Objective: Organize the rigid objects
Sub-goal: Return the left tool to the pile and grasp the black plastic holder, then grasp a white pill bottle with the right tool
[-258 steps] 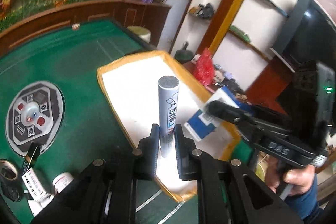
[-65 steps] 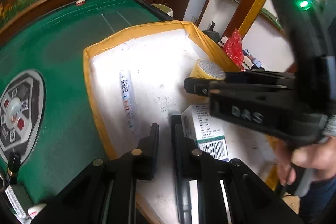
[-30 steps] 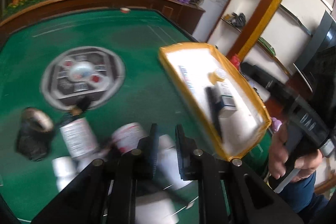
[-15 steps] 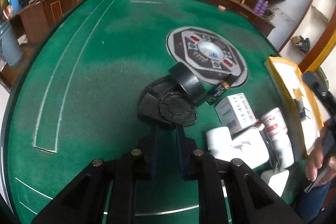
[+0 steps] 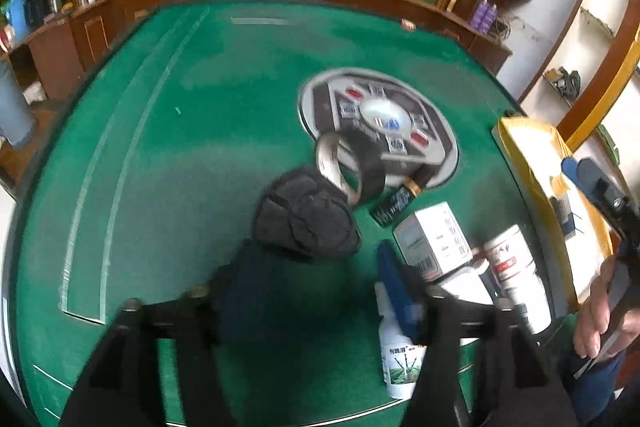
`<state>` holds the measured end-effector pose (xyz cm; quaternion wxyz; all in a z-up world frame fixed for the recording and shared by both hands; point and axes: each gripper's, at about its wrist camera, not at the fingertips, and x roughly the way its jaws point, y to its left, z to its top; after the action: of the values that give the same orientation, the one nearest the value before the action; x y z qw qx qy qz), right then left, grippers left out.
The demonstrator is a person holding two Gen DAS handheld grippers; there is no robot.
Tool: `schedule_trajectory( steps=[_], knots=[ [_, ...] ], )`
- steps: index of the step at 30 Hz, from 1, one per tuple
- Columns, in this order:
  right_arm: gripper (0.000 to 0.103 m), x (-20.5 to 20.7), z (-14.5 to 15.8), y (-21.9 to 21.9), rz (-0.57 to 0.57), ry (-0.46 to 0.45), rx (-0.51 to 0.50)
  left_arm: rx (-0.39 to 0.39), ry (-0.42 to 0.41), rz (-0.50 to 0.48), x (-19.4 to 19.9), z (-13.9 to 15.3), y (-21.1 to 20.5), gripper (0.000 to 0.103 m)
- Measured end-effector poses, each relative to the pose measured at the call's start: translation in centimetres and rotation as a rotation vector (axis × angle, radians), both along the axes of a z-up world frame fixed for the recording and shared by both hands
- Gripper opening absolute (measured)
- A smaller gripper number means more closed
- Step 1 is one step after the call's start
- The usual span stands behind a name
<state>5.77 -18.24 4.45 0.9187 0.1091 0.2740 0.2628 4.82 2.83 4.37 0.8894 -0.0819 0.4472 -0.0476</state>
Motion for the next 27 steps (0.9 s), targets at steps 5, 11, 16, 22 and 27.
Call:
schedule_trajectory(
  steps=[5, 11, 16, 22, 27],
  knots=[
    [0.073, -0.2, 0.0, -0.3, 0.019, 0.008, 0.014, -0.091, -0.068, -0.04, 0.0, 0.9, 0.1, 0.082],
    [0.073, -0.1, 0.0, -0.5, 0.015, 0.016, 0.017, 0.04, 0.041, -0.016, 3.8, -1.1, -1.0, 0.082],
    [0.073, -0.1, -0.1, -0.4, 0.021, 0.024, 0.015, 0.105, 0.109, -0.016, 5.6, -3.3, -1.3, 0.081],
    [0.073, 0.7, -1.3, 0.4, 0.036, 0.122, -0.043, 0.106, 0.081, -0.004, 3.8, -3.3, -0.7, 0.07],
    [0.048, 1.6, -3.4, 1.9, 0.087, 0.285, -0.147, 0.104, 0.056, 0.023, 1.6, -3.4, 0.2, 0.07]
  ],
)
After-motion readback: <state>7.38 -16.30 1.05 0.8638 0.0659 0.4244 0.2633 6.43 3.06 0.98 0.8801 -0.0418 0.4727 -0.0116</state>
